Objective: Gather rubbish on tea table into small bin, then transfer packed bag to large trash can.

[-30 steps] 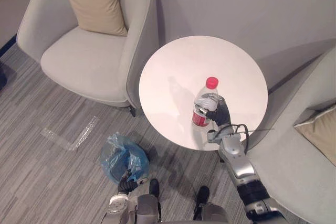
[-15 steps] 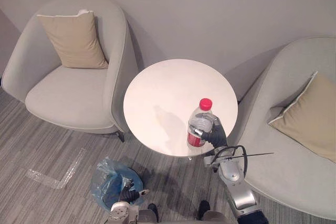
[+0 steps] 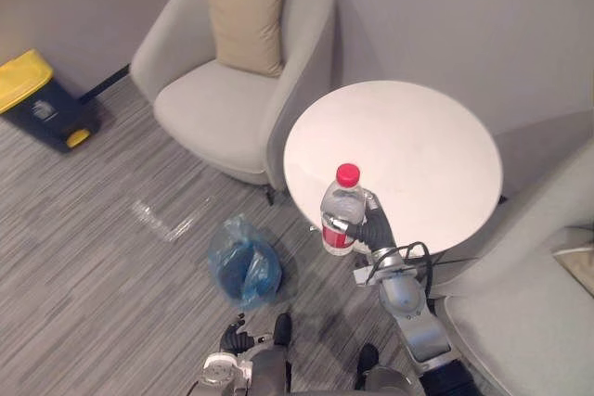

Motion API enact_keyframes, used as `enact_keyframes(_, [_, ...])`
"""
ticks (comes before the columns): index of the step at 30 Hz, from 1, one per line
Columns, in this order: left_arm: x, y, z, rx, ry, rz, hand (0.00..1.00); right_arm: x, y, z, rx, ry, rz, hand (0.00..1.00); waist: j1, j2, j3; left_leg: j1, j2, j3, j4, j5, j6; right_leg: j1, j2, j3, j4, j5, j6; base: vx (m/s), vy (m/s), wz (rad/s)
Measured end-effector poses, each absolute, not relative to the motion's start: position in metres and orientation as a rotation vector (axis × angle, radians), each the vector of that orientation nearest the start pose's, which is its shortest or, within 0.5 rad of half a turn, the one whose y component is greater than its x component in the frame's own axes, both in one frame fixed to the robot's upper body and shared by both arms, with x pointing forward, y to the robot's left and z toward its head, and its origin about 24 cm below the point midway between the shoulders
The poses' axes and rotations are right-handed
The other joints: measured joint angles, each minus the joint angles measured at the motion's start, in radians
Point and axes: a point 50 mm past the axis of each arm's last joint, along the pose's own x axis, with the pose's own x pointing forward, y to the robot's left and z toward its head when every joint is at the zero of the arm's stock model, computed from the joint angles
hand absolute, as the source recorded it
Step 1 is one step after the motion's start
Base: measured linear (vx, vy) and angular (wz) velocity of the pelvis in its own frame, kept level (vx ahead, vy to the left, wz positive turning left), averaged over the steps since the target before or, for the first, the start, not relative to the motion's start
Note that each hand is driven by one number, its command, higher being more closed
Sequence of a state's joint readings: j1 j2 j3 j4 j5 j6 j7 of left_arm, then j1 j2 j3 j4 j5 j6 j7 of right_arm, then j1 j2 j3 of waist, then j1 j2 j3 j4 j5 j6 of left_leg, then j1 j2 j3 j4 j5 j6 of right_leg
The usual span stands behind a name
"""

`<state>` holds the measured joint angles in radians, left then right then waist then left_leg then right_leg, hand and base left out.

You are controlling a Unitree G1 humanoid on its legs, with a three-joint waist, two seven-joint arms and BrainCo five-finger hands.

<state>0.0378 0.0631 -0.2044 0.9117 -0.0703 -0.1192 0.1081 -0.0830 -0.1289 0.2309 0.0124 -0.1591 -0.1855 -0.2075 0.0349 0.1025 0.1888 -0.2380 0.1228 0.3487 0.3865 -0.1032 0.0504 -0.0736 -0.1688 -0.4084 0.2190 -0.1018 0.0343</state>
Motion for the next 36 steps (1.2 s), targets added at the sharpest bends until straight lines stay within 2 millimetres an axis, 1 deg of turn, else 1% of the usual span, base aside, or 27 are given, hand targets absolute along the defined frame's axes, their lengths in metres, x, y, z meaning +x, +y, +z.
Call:
enact_keyframes(1, [0.148,0.144,-0.138,0.127,0.824,-0.043,0.0,0.262,-0.118,0.073,-0.245,-0.278,0.056,1.0,-0.005,-0.007,-0.001,0.006,-0.011,0.01,-0.009,0.012,0.0,0.012,-0.005,-0.002,-0.004,-0.004,-0.001,-0.13,0.052,1.22])
enact_keyframes(2, [0.147,0.139,-0.137,0.14,0.813,-0.077,0.0,0.263,-0.119,0.074,-0.242,-0.279,0.045,1.0,-0.018,-0.03,-0.007,0.054,-0.046,-0.002,-0.115,0.029,-0.019,0.046,-0.034,-0.01,-0.054,-0.01,0.015,-0.12,0.122,1.09])
enact_keyframes(3, [0.147,0.131,-0.137,0.145,0.813,-0.108,0.0,0.264,-0.117,0.076,-0.235,-0.287,0.045,1.0,-0.027,-0.025,-0.007,0.1,-0.046,0.023,-0.139,-0.021,-0.022,0.064,-0.04,-0.059,-0.061,-0.001,0.032,-0.09,0.123,0.94])
enact_keyframes(4, [0.145,0.129,-0.138,0.146,0.82,-0.113,0.0,0.264,-0.117,0.075,-0.233,-0.285,0.044,1.0,-0.029,-0.023,-0.006,0.103,-0.042,0.028,-0.131,-0.037,-0.029,0.069,-0.039,-0.07,-0.056,-0.001,0.035,-0.05,0.1,0.73])
enact_keyframes(5, [0.145,0.128,-0.138,0.146,0.818,-0.116,0.0,0.262,-0.116,0.072,-0.223,-0.269,0.042,1.0,-0.032,-0.028,0.0,0.115,-0.06,0.02,-0.163,-0.014,-0.032,0.084,-0.049,-0.076,-0.047,0.0,0.043,-0.05,0.081,0.49])
enact_keyframes(6, [0.144,0.13,-0.138,0.154,0.819,-0.111,0.0,0.26,-0.113,0.063,-0.208,-0.232,0.043,1.0,-0.027,-0.044,-0.002,0.157,-0.103,0.015,-0.259,0.037,-0.019,0.093,-0.063,-0.073,-0.055,0.004,0.047,-0.1,0.157,0.44])
enact_keyframes(7, [0.143,0.132,-0.139,0.167,0.824,-0.114,0.0,0.26,-0.11,0.054,-0.205,-0.192,0.05,1.0,-0.028,-0.046,-0.003,0.192,-0.133,0.007,-0.344,0.076,-0.014,0.094,-0.071,-0.067,-0.062,0.013,0.051,-0.11,0.152,0.21])
enact_keyframes(10, [0.142,0.134,-0.14,0.173,0.829,-0.108,0.0,0.259,-0.103,0.035,-0.203,-0.111,0.077,1.0,-0.026,-0.043,-0.002,0.225,-0.162,-0.006,-0.437,0.122,-0.007,0.092,-0.078,-0.063,-0.069,0.025,0.059,-0.07,0.099,0.13])
enact_keyframes(12, [0.14,0.14,-0.141,0.164,0.843,-0.074,0.0,0.255,-0.097,0.017,-0.247,-0.028,0.122,1.0,-0.023,-0.048,0.001,0.24,-0.181,-0.031,-0.47,0.135,-0.005,0.096,-0.085,-0.056,-0.059,0.018,0.067,-0.04,0.078,0.22])
enact_keyframes(13, [0.14,0.141,-0.141,0.165,0.844,-0.073,0.0,0.254,-0.097,0.016,-0.251,-0.022,0.128,1.0,-0.023,-0.049,0.002,0.241,-0.184,-0.033,-0.471,0.135,-0.005,0.096,-0.088,-0.055,-0.055,0.015,0.071,-0.01,0.06,0.26])
enact_keyframes(15, [0.14,0.145,-0.141,0.166,0.843,-0.059,0.0,0.253,-0.095,0.012,-0.254,-0.006,0.147,1.0,-0.023,-0.058,0.007,0.243,-0.198,-0.054,-0.467,0.128,0.005,0.096,-0.1,-0.05,-0.027,-0.017,0.088,0.05,0.026,0.4])
enact_keyframes(16, [0.142,0.15,-0.14,0.163,0.837,-0.037,0.0,0.253,-0.095,0.011,-0.256,-0.004,0.15,1.0,-0.023,-0.076,0.018,0.243,-0.22,-0.086,-0.444,0.114,0.023,0.101,-0.125,-0.046,0.019,-0.061,0.102,0.07,0.011,0.56])
enact_keyframes(18, [0.143,0.153,-0.139,0.166,0.827,-0.031,0.0,0.253,-0.095,0.011,-0.255,-0.003,0.154,1.0,-0.025,-0.089,0.026,0.245,-0.23,-0.108,-0.416,0.098,0.024,0.11,-0.135,-0.031,0.051,-0.085,0.085,0.08,-0.009,0.55])
enact_keyframes(19, [0.144,0.156,-0.138,0.174,0.817,-0.025,0.0,0.252,-0.094,0.011,-0.255,-0.004,0.16,1.0,-0.024,-0.101,0.033,0.237,-0.24,-0.137,-0.389,0.077,0.03,0.111,-0.131,0.008,0.077,-0.117,0.051,0.13,-0.033,0.66])
enact_keyframes(20, [0.145,0.16,-0.138,0.182,0.816,-0.022,0.0,0.252,-0.094,0.012,-0.256,-0.006,0.165,1.0,-0.028,-0.107,0.036,0.236,-0.247,-0.173,-0.363,0.059,0.039,0.111,-0.116,0.079,0.106,-0.139,-0.008,0.18,-0.028,0.81])
enact_keyframes(21, [0.144,0.163,-0.138,0.178,0.821,-0.006,0.0,0.252,-0.097,0.011,-0.266,-0.004,0.168,1.0,-0.03,-0.1,0.04,0.246,-0.241,-0.222,-0.364,0.055,0.051,0.053,-0.1,0.15,0.209,-0.124,-0.034,0.16,-0.016,0.76])
enact_keyframes(22, [0.143,0.164,-0.139,0.172,0.825,0.004,0.0,0.252,-0.098,0.01,-0.271,-0.001,0.172,1.0,-0.03,-0.092,0.042,0.248,-0.226,-0.239,-0.361,0.053,0.051,0.035,-0.077,0.179,0.229,-0.138,-0.024,0.19,-0.033,0.69])
enact_keyframes(24, [0.14,0.172,-0.141,0.185,0.848,0.026,0.0,0.252,-0.097,0.009,-0.28,0.002,0.195,1.0,-0.028,-0.073,0.054,0.258,-0.167,-0.287,-0.348,0.035,0.033,-0.024,0.023,0.212,0.213,-0.152,0.0,0.19,-0.074,0.58])
enact_keyframes(26, [0.138,0.176,-0.142,0.176,0.858,0.043,0.0,0.251,-0.094,0.009,-0.28,0.002,0.208,1.0,-0.029,-0.081,0.05,0.273,-0.155,-0.313,-0.344,0.028,0.009,-0.049,0.055,0.216,0.167,-0.147,0.005,0.23,-0.106,0.64])
enact_keyframes(28, [0.137,0.176,-0.142,0.177,0.859,0.041,0.0,0.251,-0.095,0.009,-0.283,0.001,0.212,1.0,-0.029,-0.095,0.042,0.286,-0.162,-0.341,-0.319,0.005,-0.011,-0.062,0.057,0.213,0.093,-0.098,0.008,0.29,-0.147,0.64])
enact_keyframes(29, [0.137,0.177,-0.142,0.18,0.859,0.042,0.0,0.251,-0.095,0.01,-0.282,-0.001,0.211,1.0,-0.03,-0.106,0.035,0.276,-0.17,-0.356,-0.29,-0.019,-0.024,-0.062,0.056,0.216,0.03,-0.025,0.005,0.32,-0.186,0.6])
enact_keyframes(30, [0.139,0.175,-0.142,0.176,0.861,0.04,0.0,0.252,-0.096,0.01,-0.284,-0.002,0.21,1.0,-0.033,-0.102,0.032,0.262,-0.162,-0.364,-0.241,-0.06,-0.041,-0.052,0.059,0.2,0.006,0.03,-0.005,0.45,-0.243,0.6])
enact_keyframes(31, [0.138,0.174,-0.142,0.171,0.858,0.038,0.0,0.252,-0.099,0.01,-0.294,-0.001,0.208,1.0,-0.028,-0.078,0.024,0.228,-0.13,-0.343,-0.173,-0.089,-0.076,-0.028,0.086,0.191,-0.03,0.036,-0.012,0.38,-0.208,0.36])
enact_keyframes(32, [0.138,0.173,-0.142,0.17,0.858,0.037,0.0,0.252,-0.1,0.01,-0.293,-0.002,0.205,1.0,-0.028,-0.074,0.023,0.22,-0.12,-0.332,-0.151,-0.1,-0.083,-0.019,0.095,0.19,-0.042,0.036,-0.013,0.37,-0.187,0.06])
enact_keyframes(33, [0.138,0.171,-0.142,0.166,0.859,0.034,0.0,0.253,-0.1,0.011,-0.292,-0.005,0.204,1.0,-0.026,-0.061,0.026,0.207,-0.085,-0.288,-0.081,-0.132,-0.102,0.017,0.124,0.19,-0.077,0.038,-0.017,0.22,-0.123,-0.08])
enact_keyframes(35, [0.139,0.171,-0.141,0.165,0.859,0.03,0.0,0.253,-0.101,0.011,-0.293,-0.006,0.197,1.0,-0.025,-0.061,0.029,0.201,-0.053,-0.236,0.014,-0.148,-0.125,0.07,0.144,0.202,-0.111,0.047,-0.033,0.25,-0.083,-0.21])
enact_keyframes(36, [0.14,0.17,-0.141,0.165,0.856,0.029,0.0,0.254,-0.102,0.012,-0.29,-0.009,0.187,1.0,-0.026,-0.065,0.031,0.188,-0.039,-0.193,0.064,-0.178,-0.126,0.103,0.138,0.23,-0.122,0.046,-0.036,0.23,-0.015,-0.23])
